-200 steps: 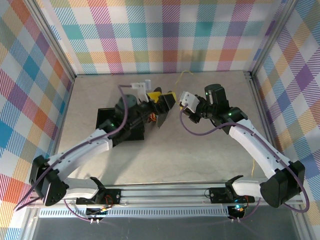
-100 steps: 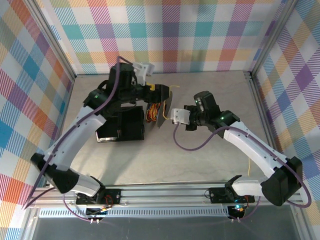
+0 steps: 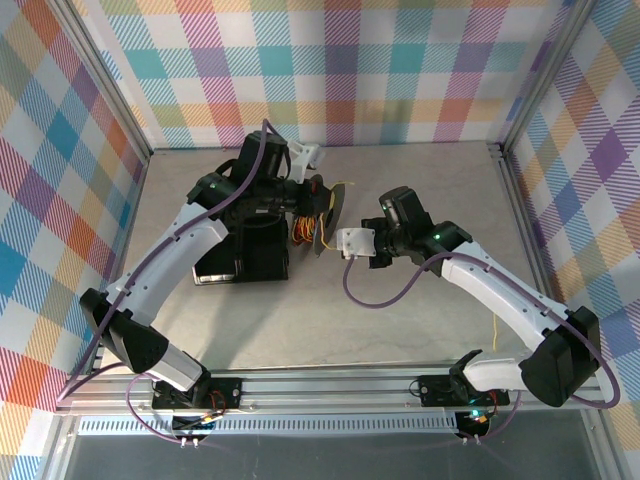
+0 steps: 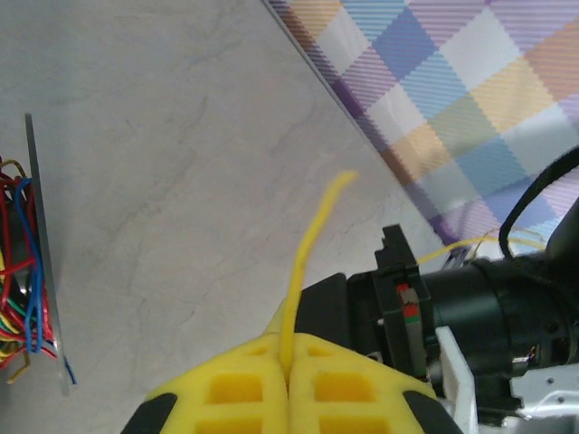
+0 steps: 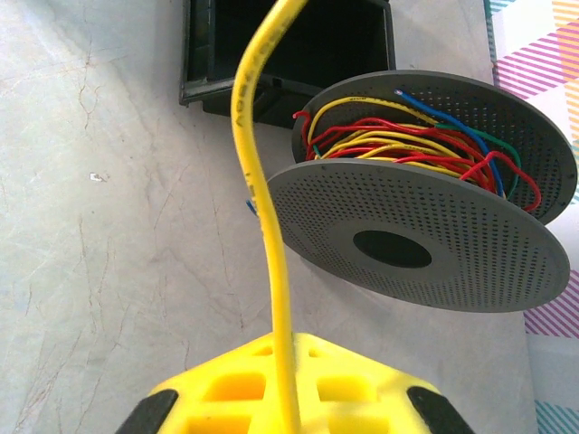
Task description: Wrap the cables
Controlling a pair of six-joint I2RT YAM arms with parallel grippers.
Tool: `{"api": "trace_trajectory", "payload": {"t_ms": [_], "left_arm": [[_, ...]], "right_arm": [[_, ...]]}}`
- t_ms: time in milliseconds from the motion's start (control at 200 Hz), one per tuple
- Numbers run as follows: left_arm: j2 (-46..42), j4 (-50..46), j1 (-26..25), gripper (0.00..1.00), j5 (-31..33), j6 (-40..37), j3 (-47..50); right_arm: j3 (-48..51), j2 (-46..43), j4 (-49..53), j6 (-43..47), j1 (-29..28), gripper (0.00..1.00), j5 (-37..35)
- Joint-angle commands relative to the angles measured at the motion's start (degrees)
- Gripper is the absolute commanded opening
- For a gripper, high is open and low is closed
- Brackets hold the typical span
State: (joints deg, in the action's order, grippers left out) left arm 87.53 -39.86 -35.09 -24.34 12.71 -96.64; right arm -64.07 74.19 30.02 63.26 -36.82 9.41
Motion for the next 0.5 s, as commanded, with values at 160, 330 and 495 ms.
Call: {"api": "trace_trajectory", "payload": {"t_ms": [160, 330, 495], "left_arm": [[-16.72, 37.82, 0.37, 0.00, 13.47, 14.16, 23.52], [-21.83, 73.72, -1.85, 0.00, 27.56, 22.86, 43.04], [-17.13, 82.35, -4.60, 0.00, 29.03, 22.44, 43.92]], "right_arm": [[2.86, -0.90, -2.92, -8.00, 1.95, 0.02, 7.18], [5.73, -1.34, -8.13, -14.18, 2.89, 0.19, 12.47], [6.59, -1.79, -11.33, -18.22, 2.98, 0.44, 16.55]]}}
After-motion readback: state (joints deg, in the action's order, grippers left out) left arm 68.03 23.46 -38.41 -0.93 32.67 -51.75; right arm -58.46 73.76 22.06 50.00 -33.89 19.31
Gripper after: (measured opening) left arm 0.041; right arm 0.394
